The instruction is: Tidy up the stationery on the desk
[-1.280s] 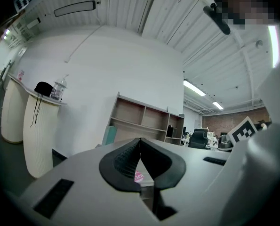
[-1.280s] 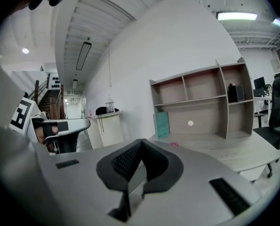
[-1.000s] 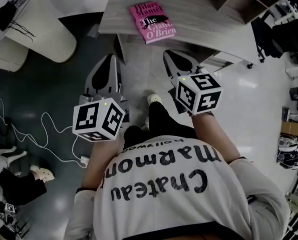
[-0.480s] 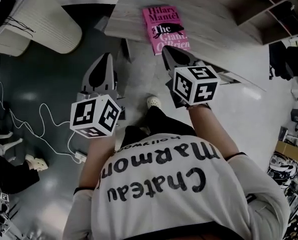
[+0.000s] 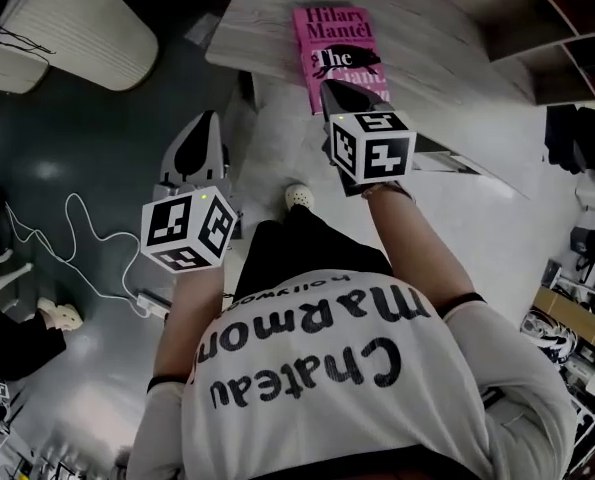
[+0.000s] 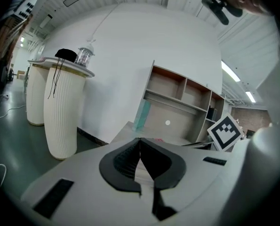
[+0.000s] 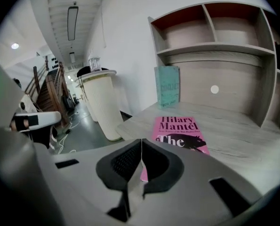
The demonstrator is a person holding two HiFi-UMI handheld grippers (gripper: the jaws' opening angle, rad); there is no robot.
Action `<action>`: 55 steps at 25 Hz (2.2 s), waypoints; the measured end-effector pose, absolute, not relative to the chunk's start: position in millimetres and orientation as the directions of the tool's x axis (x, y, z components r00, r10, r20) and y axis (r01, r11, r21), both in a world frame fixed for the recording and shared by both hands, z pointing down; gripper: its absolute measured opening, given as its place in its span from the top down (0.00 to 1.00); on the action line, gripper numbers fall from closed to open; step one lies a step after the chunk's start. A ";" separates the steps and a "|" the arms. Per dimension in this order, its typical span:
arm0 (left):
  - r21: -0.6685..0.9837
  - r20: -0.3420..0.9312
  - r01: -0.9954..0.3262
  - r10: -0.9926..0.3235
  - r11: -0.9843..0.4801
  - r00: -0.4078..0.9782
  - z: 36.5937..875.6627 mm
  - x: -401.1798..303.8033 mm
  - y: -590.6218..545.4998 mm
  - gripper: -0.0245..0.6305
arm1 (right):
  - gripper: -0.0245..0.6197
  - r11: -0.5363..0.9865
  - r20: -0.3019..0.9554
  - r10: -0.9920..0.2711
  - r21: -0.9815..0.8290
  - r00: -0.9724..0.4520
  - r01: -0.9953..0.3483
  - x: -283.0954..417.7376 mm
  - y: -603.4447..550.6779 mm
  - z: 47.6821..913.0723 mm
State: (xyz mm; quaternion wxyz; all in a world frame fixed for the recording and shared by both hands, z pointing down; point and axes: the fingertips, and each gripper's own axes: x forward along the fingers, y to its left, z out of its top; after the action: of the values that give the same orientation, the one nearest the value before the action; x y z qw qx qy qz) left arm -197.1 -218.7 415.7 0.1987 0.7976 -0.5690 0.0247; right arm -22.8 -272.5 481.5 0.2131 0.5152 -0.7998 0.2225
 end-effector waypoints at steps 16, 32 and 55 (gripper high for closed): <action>0.330 0.320 -0.936 -0.918 -0.125 0.235 450.1 -264.8 -183.9 0.94 | 0.45 0.517 0.745 -0.658 0.555 0.113 -0.652 -32.9 -284.4 585.1; 0.334 0.332 -0.932 -0.907 -0.142 0.258 454.8 -269.5 -177.6 0.94 | 0.49 0.515 0.676 -0.709 0.692 0.203 -0.506 -18.9 -285.1 600.5; 0.309 0.298 -0.917 -0.890 -0.251 0.344 418.6 -212.4 -193.9 0.94 | 0.71 0.338 0.574 -0.799 0.675 0.180 -0.656 44.9 -280.0 511.3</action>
State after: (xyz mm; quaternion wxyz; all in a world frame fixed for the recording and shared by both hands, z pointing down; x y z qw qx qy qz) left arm -212.4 -193.9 418.6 0.2181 0.7903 -0.5717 0.0310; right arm 44.9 -280.0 511.3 0.5135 0.5712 -0.6366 -0.0694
